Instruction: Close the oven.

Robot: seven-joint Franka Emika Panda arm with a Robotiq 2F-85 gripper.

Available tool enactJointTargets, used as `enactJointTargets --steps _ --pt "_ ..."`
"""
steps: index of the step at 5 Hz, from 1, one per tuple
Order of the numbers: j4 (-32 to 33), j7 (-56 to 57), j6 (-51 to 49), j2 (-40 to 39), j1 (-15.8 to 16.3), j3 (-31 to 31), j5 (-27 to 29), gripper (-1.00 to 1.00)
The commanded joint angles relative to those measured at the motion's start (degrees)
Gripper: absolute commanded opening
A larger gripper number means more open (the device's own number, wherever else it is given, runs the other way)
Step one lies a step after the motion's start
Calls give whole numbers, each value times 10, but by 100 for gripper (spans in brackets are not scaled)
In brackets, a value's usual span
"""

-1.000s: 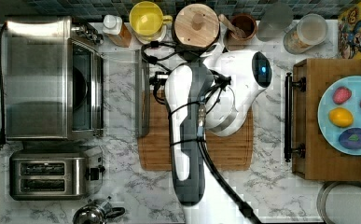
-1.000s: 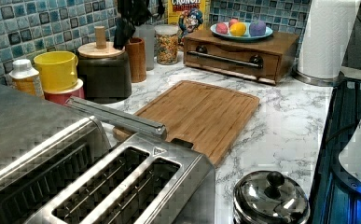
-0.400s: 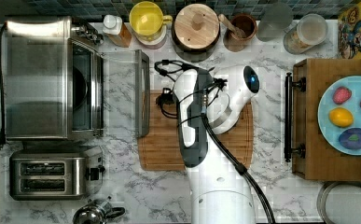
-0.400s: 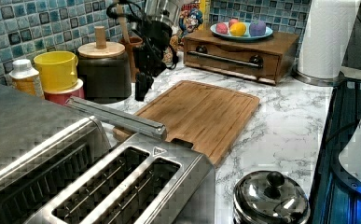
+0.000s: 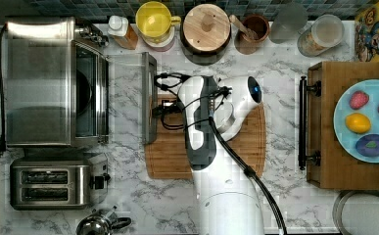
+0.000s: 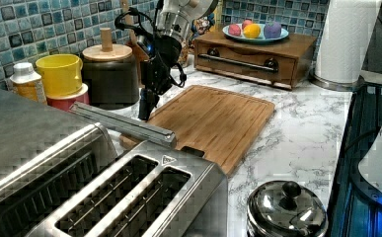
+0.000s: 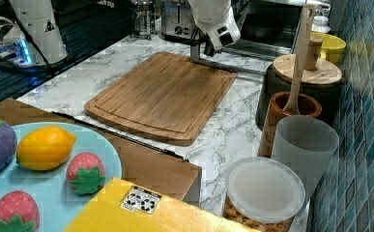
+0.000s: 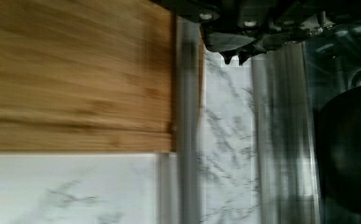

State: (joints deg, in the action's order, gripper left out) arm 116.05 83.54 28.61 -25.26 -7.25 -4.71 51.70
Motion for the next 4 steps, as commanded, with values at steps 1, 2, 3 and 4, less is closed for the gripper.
enactJointTargets --steps 1,2,3,4 --pt "-51 -3 130 -28 40 -28 27 -100" --pt "-63 -17 100 -30 18 -34 27 -100" --pt "-85 -11 70 -41 8 -51 27 -100" --pt "-92 -10 61 -42 4 -59 34 -100"
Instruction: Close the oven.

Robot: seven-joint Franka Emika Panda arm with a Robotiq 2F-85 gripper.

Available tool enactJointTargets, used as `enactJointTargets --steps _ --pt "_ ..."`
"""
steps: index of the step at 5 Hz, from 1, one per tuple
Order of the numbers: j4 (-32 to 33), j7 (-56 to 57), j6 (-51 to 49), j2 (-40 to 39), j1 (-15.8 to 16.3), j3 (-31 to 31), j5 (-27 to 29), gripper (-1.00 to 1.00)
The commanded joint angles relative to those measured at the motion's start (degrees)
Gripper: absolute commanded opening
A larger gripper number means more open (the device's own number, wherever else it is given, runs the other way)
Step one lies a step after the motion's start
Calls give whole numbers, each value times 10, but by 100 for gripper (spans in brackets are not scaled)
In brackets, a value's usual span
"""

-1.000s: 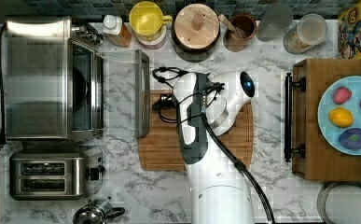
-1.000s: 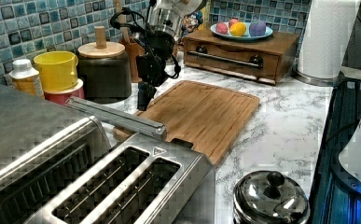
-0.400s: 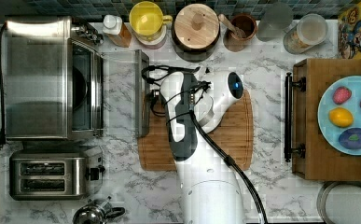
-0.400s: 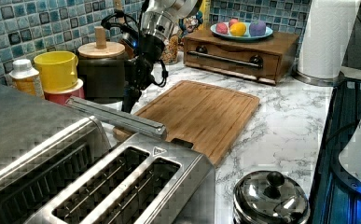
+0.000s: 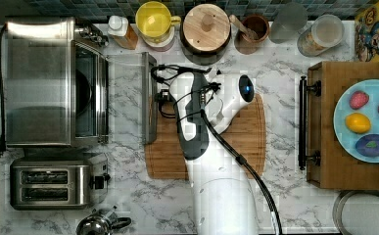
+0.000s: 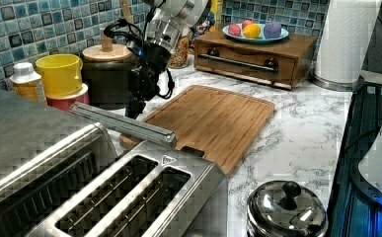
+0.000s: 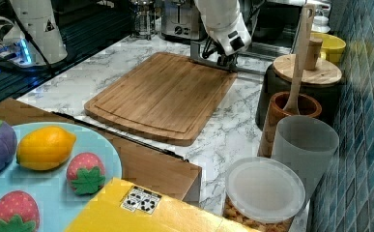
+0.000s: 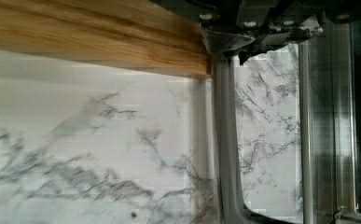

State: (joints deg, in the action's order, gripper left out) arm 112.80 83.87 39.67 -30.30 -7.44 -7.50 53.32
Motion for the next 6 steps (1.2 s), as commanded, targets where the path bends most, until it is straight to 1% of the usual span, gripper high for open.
enactJointTargets --steps 1,2,3,4,5,6 --pt "-76 -22 -61 -6 17 -32 13 -100" --pt "-98 -26 -89 -19 29 -24 13 -100" --pt "-111 -37 -96 -32 31 -31 2 -100" --pt "-123 -43 -117 -37 33 -32 7 -100" --pt "-111 -35 -128 -1 30 -41 23 -100" --pt "-104 -22 -129 45 33 -58 30 -100"
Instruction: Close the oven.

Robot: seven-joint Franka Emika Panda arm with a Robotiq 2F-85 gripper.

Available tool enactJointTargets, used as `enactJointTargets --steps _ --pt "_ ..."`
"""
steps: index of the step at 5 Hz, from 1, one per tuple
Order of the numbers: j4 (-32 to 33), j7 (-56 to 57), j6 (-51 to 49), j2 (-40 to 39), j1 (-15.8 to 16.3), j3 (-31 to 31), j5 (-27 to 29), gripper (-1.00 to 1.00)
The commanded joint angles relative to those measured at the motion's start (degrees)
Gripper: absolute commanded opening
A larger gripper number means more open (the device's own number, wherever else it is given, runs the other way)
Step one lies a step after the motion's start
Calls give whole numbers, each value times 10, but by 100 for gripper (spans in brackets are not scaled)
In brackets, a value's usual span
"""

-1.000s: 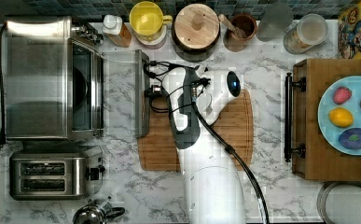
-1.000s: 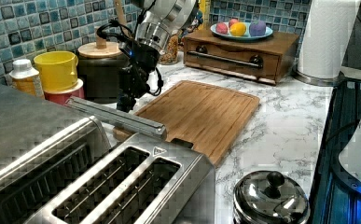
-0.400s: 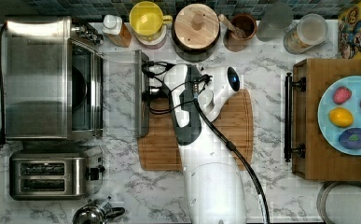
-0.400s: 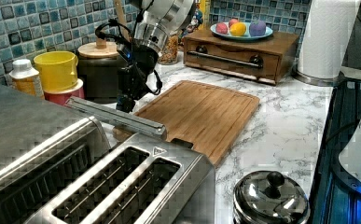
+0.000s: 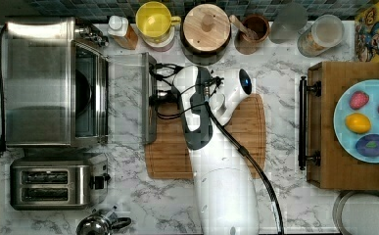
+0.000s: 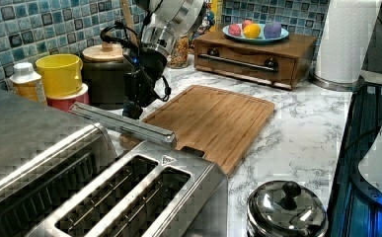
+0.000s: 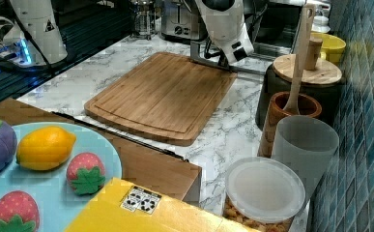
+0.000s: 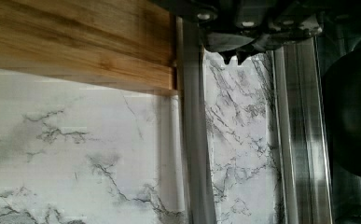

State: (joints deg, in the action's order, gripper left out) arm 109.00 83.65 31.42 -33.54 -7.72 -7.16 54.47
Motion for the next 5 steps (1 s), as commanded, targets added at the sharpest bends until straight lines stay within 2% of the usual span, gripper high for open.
enactJointTargets --steps 1,2,3,5 --pt "-66 -46 -36 116 59 -67 1 -100" --pt "-79 -84 -18 146 93 -71 -37 -100" --pt "-100 -140 -1 162 131 -72 -103 -100" --pt "-140 -235 12 152 165 -103 -217 -100"
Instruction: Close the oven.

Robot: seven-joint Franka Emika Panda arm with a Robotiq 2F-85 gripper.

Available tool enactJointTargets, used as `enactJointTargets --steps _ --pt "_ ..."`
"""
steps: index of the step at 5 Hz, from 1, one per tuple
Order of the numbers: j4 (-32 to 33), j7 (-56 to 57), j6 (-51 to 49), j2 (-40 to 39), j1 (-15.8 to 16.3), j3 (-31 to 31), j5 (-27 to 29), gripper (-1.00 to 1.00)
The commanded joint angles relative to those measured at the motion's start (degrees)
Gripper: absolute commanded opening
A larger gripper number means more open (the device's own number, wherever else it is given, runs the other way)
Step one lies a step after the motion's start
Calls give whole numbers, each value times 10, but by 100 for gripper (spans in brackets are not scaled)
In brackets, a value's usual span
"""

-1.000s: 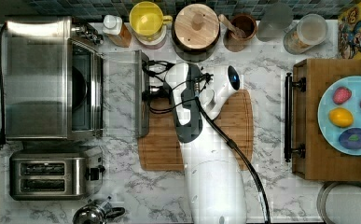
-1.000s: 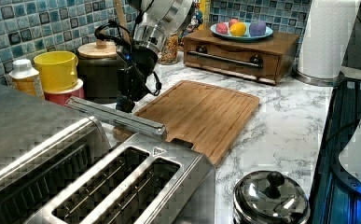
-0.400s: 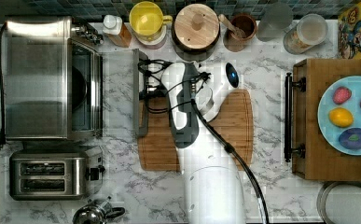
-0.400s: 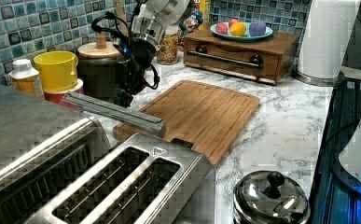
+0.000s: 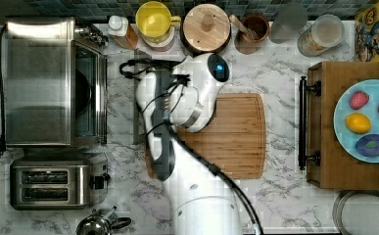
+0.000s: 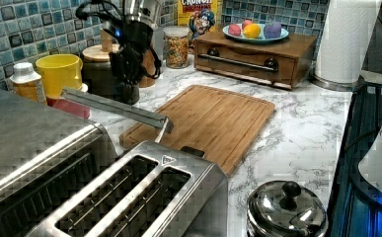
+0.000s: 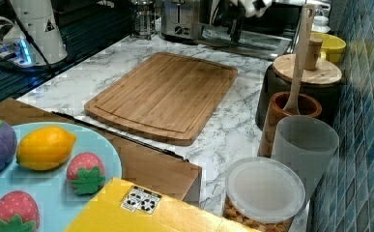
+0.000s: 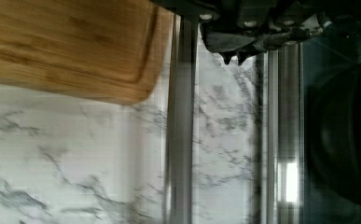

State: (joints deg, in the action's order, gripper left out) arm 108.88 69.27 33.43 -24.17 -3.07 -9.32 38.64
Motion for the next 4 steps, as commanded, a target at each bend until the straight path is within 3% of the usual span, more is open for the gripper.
enactJointTargets --steps 1,2,3,4 --pt "-139 -156 28 69 147 -85 -145 -100" --pt "-190 -271 -6 35 194 -72 -292 -100" --pt "-186 -354 11 39 218 -56 -375 -100" --pt "-182 -427 27 55 218 -64 -451 -100"
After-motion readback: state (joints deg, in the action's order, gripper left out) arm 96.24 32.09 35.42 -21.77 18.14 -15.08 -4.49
